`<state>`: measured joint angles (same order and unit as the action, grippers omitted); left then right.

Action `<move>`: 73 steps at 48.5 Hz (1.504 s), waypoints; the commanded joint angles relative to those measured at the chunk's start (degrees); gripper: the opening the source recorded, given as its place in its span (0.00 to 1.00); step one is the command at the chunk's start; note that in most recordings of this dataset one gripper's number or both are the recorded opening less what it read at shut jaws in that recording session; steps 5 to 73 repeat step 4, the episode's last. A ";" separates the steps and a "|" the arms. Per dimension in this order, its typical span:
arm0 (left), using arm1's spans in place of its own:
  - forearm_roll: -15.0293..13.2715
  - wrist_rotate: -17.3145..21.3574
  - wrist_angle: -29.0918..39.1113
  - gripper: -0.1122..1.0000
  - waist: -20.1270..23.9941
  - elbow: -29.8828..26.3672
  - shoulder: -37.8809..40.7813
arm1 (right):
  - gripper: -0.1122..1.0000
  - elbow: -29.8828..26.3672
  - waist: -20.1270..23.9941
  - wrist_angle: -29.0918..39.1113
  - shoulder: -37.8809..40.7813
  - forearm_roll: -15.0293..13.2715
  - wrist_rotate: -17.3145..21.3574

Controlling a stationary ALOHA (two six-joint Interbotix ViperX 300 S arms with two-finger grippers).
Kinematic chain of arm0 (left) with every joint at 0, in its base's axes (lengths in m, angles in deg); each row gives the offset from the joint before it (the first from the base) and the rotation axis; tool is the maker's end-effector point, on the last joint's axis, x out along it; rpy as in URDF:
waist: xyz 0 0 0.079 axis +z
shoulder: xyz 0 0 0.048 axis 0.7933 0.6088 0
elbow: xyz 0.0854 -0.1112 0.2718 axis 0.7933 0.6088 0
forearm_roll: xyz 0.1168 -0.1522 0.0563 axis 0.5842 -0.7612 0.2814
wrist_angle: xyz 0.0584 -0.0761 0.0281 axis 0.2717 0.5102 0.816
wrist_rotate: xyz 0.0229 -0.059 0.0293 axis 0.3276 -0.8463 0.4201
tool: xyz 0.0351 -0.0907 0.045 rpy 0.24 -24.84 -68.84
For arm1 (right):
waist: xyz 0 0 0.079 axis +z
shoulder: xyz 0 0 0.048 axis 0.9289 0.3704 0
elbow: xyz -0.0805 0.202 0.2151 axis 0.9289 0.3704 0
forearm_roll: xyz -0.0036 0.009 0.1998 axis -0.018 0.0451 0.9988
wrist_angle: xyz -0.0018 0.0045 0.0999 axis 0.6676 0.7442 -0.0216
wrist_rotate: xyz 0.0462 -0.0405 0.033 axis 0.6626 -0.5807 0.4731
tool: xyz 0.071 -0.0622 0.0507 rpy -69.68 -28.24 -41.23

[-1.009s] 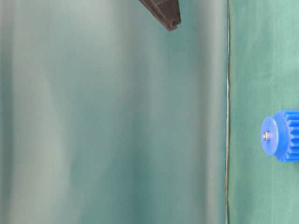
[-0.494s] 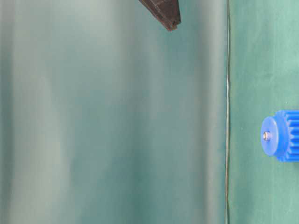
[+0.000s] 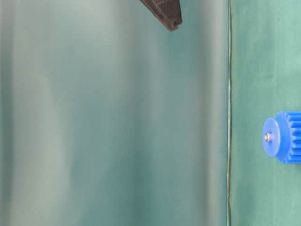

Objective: Insert the shaft placed at a random location into the center hole of the small gear at another random location.

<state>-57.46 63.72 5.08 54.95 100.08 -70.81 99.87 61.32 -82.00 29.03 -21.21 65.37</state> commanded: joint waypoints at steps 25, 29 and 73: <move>0.18 -0.09 -0.26 0.10 0.18 -1.05 0.35 | 0.78 -0.62 0.09 0.09 -0.26 0.18 -0.44; 0.18 -0.09 -0.26 0.10 0.18 -1.05 0.35 | 0.78 -0.62 0.09 0.09 -0.26 0.18 -0.44; 0.18 -0.09 -0.26 0.10 0.18 -1.05 0.35 | 0.78 -0.62 0.09 0.09 -0.26 0.18 -0.44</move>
